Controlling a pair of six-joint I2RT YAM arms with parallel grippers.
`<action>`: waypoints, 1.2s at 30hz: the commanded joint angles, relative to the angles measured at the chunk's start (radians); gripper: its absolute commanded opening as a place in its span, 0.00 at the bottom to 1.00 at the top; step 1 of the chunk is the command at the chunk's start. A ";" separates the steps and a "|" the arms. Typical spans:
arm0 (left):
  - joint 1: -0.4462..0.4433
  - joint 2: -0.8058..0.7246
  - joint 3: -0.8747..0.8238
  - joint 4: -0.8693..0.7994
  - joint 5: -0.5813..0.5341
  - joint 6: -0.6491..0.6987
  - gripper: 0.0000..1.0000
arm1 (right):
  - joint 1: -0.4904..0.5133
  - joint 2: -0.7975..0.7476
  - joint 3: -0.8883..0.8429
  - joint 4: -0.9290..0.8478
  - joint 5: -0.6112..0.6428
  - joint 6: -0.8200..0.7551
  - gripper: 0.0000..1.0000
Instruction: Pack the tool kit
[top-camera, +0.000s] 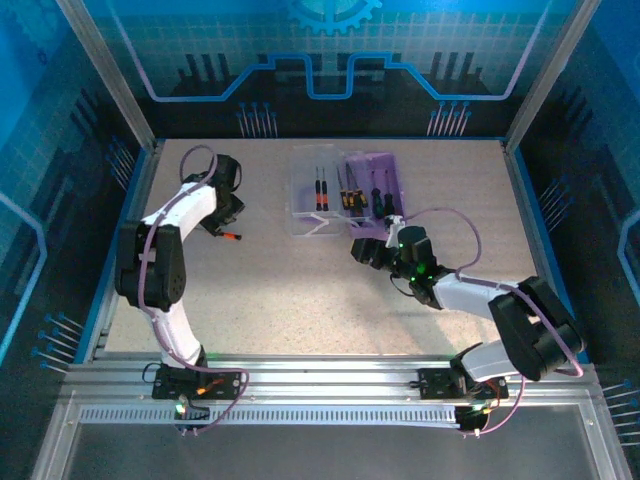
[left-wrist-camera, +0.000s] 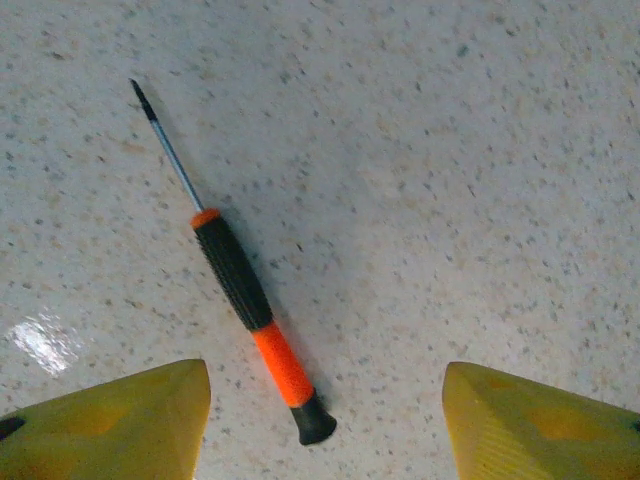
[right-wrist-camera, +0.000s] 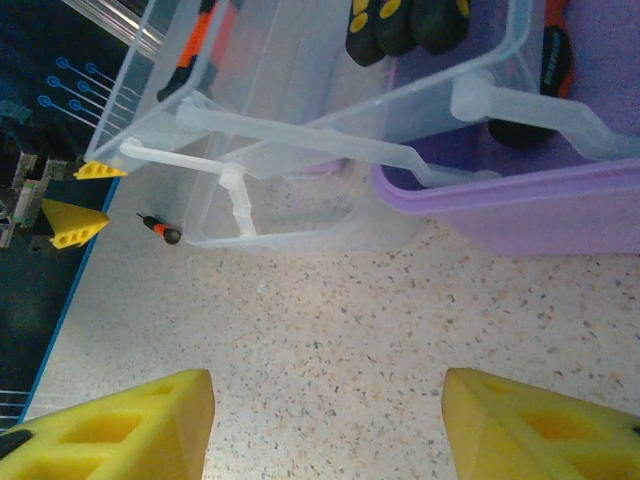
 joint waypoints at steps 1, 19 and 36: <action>0.043 0.022 0.017 -0.037 0.047 -0.023 0.62 | -0.018 -0.021 -0.016 0.031 -0.008 -0.005 0.63; 0.103 0.082 -0.105 0.091 0.162 -0.106 0.53 | -0.023 -0.024 -0.022 0.096 -0.069 -0.024 0.66; 0.125 0.086 -0.170 0.132 0.176 -0.120 0.27 | -0.024 -0.004 -0.015 0.091 -0.064 -0.025 0.66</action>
